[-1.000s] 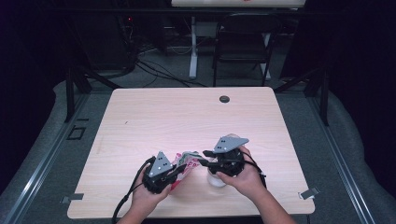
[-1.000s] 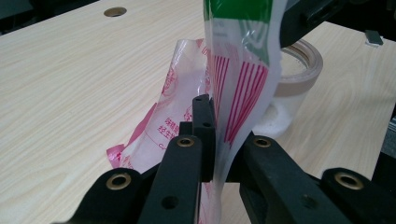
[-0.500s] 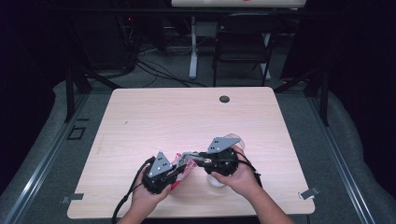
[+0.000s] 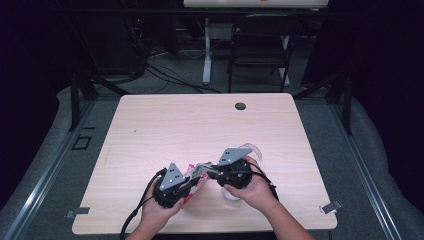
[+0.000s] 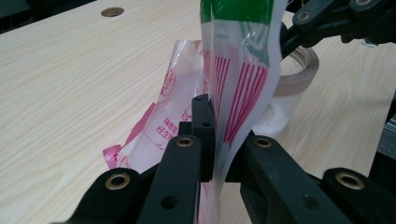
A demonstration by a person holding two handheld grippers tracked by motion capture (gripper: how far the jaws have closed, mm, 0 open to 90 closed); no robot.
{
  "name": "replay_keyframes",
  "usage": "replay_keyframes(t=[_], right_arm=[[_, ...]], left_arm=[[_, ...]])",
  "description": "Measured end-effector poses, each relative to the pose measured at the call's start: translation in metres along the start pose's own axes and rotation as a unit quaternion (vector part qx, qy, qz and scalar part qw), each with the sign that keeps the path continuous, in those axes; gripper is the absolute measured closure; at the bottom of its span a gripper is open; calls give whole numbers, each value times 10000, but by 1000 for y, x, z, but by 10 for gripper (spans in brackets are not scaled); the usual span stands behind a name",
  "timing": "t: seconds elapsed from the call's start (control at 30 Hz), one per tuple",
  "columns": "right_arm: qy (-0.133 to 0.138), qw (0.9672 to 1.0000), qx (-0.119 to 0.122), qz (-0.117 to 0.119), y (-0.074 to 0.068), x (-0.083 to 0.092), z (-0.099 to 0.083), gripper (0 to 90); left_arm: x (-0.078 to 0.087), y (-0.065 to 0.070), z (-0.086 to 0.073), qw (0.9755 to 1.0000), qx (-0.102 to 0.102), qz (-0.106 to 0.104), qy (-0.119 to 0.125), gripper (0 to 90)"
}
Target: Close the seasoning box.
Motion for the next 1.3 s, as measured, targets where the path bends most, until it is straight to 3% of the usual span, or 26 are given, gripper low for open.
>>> replay_keyframes(t=[0.4, 0.73, 0.93, 1.07, 1.3], right_arm=[[-96, 9999, 85, 56, -3, -3, -1, 866], [-90, 9999, 89, 67, -5, -3, 0, 888], [-90, 9999, 98, 64, -5, -3, 1, 895], [-71, 9999, 106, 62, -6, -4, 2, 897], [-62, 9999, 123, 69, -6, -5, 4, 897]], left_arm=[[0, 0, 0, 10000, 1, 0, 2, 870], [1, 1, 0, 10000, 17, -33, 40, 844], [6, 0, 1, 9998, 94, -6, 185, 753], [8, -1, -3, 9997, 121, 55, 185, 647], [10, -2, -13, 9991, 29, 416, 115, 535]])
Point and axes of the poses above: each handheld gripper's, and its own axes: x roughly backward along the jaws, z roughly out of its top, y roughly to its right, the point moved 9 cm from there along -x, roughly forward along the jaws, and after that the axes turned 9 degrees about y, right-handed, at the moved point
